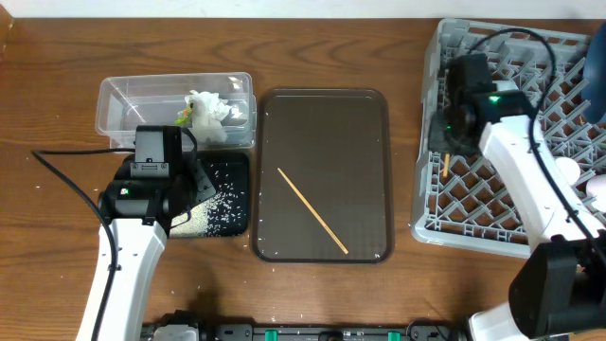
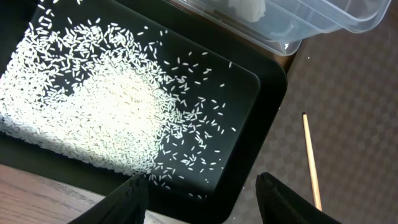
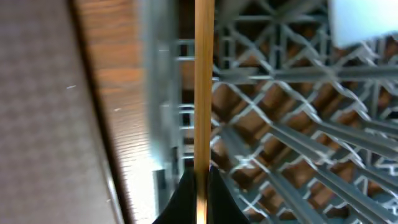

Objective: Sort waste into correct bins and load items into the dishwasher rack
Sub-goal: 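Carry the chopstick right and drop it into the dish rack, then grasp the second chopstick on the brown tray with the right gripper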

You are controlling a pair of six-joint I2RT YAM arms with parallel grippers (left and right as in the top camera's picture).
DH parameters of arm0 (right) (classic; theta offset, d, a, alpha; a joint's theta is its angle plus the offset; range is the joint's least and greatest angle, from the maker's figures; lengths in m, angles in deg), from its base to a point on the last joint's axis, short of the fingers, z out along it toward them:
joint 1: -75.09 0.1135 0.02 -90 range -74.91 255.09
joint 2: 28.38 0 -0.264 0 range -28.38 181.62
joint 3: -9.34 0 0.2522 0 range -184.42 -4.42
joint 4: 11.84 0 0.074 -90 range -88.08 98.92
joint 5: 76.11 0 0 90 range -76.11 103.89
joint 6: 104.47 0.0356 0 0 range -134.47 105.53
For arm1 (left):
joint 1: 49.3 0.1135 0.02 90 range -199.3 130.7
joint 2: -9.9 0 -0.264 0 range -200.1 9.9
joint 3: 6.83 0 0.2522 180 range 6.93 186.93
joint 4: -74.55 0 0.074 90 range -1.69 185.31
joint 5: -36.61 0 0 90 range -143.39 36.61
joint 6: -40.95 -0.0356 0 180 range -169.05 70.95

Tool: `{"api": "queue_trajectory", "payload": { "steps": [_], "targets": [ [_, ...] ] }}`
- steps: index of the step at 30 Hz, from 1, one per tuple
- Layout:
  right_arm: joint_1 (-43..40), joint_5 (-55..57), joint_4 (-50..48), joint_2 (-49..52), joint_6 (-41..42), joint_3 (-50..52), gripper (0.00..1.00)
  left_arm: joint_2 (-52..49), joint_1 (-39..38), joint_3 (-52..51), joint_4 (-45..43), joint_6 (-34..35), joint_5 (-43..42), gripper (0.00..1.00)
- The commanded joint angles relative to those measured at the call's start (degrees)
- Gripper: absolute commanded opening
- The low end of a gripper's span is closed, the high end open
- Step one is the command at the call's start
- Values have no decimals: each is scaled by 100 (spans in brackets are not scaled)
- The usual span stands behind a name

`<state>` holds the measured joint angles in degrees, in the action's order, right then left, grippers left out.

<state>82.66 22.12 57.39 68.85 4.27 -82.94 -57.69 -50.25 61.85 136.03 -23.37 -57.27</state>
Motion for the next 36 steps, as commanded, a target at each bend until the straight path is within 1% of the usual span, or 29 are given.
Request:
{"api": "queue_trajectory", "payload": {
  "steps": [1, 4, 8, 13, 16, 19, 21, 23, 24, 27, 31, 36],
  "targets": [
    [-50, 52, 26, -11, 199, 236, 1, 42, 28, 55, 0, 15, 48, 59],
    [-39, -13, -4, -11, 197, 461, 1, 39, 28, 55, 0, 17, 46, 59],
    [-37, -33, -155, -11, 98, 577, 7, 39, 28, 55, -2, 15, 46, 59],
    [-24, -151, -177, -72, -302, 136, 27, 39, 28, 55, 2, 17, 46, 59],
    [46, -575, -129, -201, -507, -299, 40, 39, 28, 55, 2, 17, 46, 59],
    [210, -1233, -186, -302, -800, -592, 40, 39, 28, 55, 2, 17, 46, 59],
    [417, -1609, -284, -323, -1073, -610, 40, 39, 28, 55, 0, 17, 46, 59],
    [704, -1803, -291, -282, -1298, -595, 46, 39, 28, 55, 0, 17, 46, 59],
    [894, -1818, -271, -236, -1421, -575, 50, 39, 28, 55, 0, 17, 46, 59],
    [1530, -1816, -254, -20, -1808, -455, 53, 39, 28, 55, 0, 17, 46, 59],
    [2253, -1814, -260, 369, -2083, -225, 54, 39, 28, 55, 2, 17, 46, 59],
    [2964, -1814, -286, 1001, -2098, -85, 54, 39, 28, 55, 0, 15, 46, 59]
  ]
}}
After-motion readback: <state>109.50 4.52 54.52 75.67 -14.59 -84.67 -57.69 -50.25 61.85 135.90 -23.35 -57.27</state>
